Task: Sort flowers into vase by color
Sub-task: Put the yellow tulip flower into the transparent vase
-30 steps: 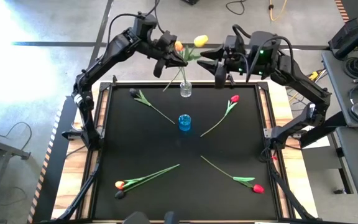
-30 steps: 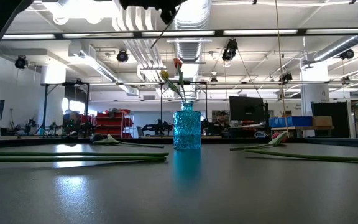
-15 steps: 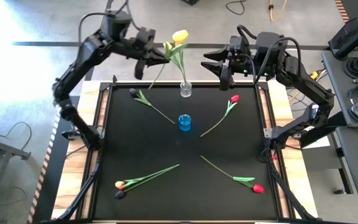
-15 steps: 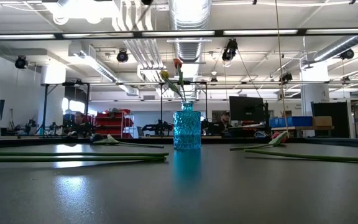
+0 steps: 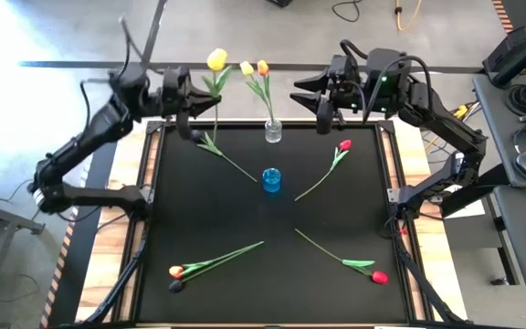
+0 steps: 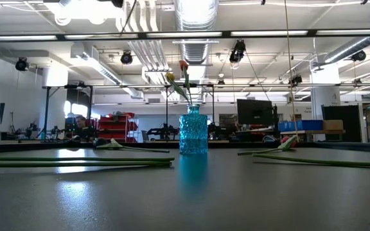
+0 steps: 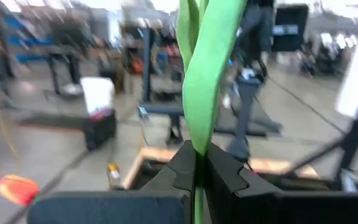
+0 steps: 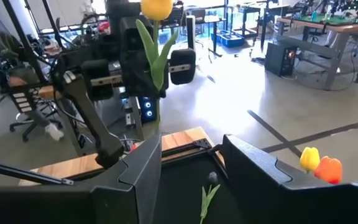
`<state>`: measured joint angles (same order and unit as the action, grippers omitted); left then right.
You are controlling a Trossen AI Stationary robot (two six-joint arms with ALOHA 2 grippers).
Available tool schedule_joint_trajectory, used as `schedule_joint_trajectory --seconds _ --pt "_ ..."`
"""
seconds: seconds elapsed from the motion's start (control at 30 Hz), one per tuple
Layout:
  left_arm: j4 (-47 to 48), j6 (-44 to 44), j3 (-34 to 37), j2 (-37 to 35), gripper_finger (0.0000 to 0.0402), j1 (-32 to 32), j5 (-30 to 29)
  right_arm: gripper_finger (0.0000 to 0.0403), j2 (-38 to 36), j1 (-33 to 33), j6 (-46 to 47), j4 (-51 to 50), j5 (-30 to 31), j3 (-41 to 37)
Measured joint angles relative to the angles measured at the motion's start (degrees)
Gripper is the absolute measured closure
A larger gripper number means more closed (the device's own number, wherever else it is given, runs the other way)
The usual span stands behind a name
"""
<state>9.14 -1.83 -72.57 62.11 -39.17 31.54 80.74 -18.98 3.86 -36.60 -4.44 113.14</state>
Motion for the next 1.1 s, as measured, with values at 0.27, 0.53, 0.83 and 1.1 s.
schedule_joint_trajectory --seconds 0.27,0.53,0.83,1.1 --pt "-37.47 -4.9 22.14 -0.38 0.0401 0.01 -6.82 0.0245 0.38 0.0 0.09 0.05 0.04 0.0" --pt "-67.19 -5.71 30.13 12.93 0.0401 -0.03 -9.7 0.0248 0.38 0.0 0.15 0.29 0.06 0.0" --pt "-79.21 -4.74 23.82 29.65 0.0401 -0.67 -10.05 0.0255 0.38 0.0 0.02 2.16 0.07 -0.01" --pt "-83.21 -4.74 14.63 41.04 0.0401 -0.78 -8.83 0.0257 0.37 0.0 0.02 2.21 0.06 0.0"
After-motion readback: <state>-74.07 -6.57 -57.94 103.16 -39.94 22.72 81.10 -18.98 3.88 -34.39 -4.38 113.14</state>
